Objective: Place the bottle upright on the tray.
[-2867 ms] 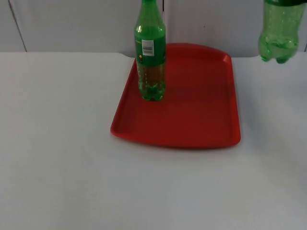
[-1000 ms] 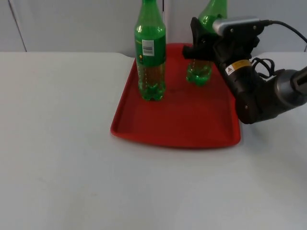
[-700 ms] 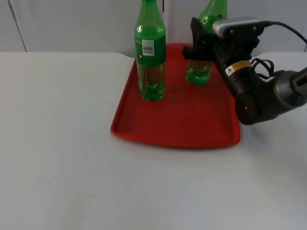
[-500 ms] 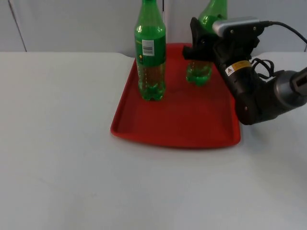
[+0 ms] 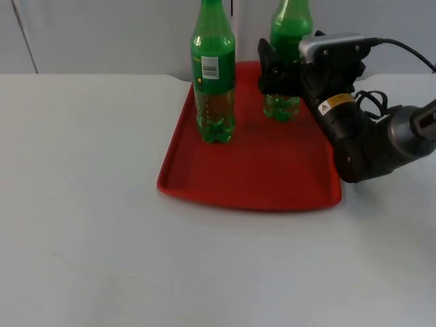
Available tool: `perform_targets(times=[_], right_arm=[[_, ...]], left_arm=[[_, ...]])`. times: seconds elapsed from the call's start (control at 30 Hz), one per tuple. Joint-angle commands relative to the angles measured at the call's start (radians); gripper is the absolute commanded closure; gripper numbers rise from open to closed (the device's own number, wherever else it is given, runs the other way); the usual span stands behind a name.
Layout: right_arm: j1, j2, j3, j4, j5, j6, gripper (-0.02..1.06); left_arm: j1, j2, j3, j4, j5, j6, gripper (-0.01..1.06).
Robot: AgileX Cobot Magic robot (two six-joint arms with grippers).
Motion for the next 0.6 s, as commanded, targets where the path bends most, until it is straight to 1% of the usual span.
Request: perform_targets(times=[0.0, 0.37, 0.43, 0.47, 0.53, 0.57], right_arm=[[-0.005, -0.003, 0.005, -0.002, -0.004, -0.001, 0.16], [-0.005, -0.003, 0.005, -0.006, -0.004, 0.0, 0.15], [-0.005, -0.003, 0.005, -0.006, -0.004, 0.0, 0.09], [-0.005, -0.003, 0.005, -0.006, -0.004, 0.0, 0.09], [-0.005, -0.003, 0.005, -0.006, -0.004, 0.0, -0.01], [-0.005, -0.003, 0.005, -0.006, -0.004, 0.0, -0.01]], left_arm=[[-0.007, -0.003, 0.005, 0.008, -0.01, -0.002, 0.0], [-0.007, -0.003, 0.005, 0.008, -0.01, -0.002, 0.0], [-0.007, -0.003, 0.005, 0.008, -0.01, -0.002, 0.0], [-0.007, -0.003, 0.005, 0.008, -0.01, -0.002, 0.0], [-0.007, -0.003, 0.005, 0.008, -0.01, -0.002, 0.0], [-0.007, -0.003, 0.005, 0.008, -0.01, -0.002, 0.0]])
